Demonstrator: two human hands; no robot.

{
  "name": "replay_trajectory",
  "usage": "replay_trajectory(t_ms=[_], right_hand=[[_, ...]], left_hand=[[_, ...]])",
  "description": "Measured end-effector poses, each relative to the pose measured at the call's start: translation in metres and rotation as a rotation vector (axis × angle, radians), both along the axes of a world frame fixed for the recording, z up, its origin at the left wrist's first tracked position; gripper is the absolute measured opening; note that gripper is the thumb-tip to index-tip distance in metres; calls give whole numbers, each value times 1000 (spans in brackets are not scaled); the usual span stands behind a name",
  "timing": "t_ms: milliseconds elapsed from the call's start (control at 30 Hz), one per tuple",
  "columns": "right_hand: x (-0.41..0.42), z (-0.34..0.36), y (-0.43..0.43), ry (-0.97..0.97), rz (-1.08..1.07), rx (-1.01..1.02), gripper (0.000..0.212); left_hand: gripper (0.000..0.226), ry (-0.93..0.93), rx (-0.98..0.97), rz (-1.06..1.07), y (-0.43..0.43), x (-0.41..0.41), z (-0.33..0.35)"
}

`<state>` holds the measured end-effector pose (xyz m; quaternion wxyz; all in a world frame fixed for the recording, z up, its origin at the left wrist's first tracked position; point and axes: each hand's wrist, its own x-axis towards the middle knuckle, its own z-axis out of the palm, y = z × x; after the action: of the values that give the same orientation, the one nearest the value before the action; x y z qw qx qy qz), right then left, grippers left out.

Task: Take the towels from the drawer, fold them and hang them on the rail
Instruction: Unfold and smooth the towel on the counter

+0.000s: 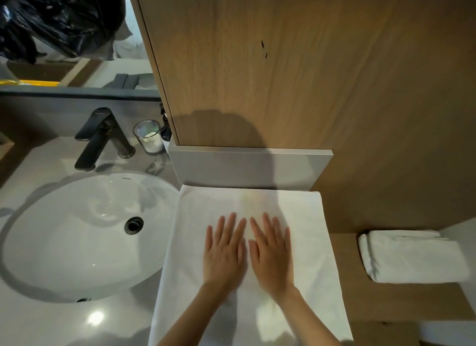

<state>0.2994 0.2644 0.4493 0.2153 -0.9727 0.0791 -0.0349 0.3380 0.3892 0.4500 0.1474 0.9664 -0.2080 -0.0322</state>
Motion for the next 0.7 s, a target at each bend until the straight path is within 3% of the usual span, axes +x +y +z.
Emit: replay_trajectory(t_ms=[33,100,133,233,467,533,633,700], right_hand=[[-3,3,-8,34,24,22,50],[-12,1,-37,2,64,-122,52],[-15,1,-53,-4,79,-80,52],[-28,4,-91,50,-57,-150,54],[-38,6,-116,217,-116,-257,60],[-35,12,-100,162,-149,-323,60],[-34,15,-51,-49,-125,-201,54],[-40,10,-6,-67,-97,-152,52]], left_hand=[[51,1,20,0,7,1,-3],[50,-8,21,-15,23,5,-4],[50,-16,22,-17,32,7,-3],[51,-17,30,34,55,12,0],[60,36,-28,125,62,12,5],[60,21,-27,135,56,8,7],[54,-60,-27,95,36,-18,14],[53,-48,-72,66,22,-44,12]])
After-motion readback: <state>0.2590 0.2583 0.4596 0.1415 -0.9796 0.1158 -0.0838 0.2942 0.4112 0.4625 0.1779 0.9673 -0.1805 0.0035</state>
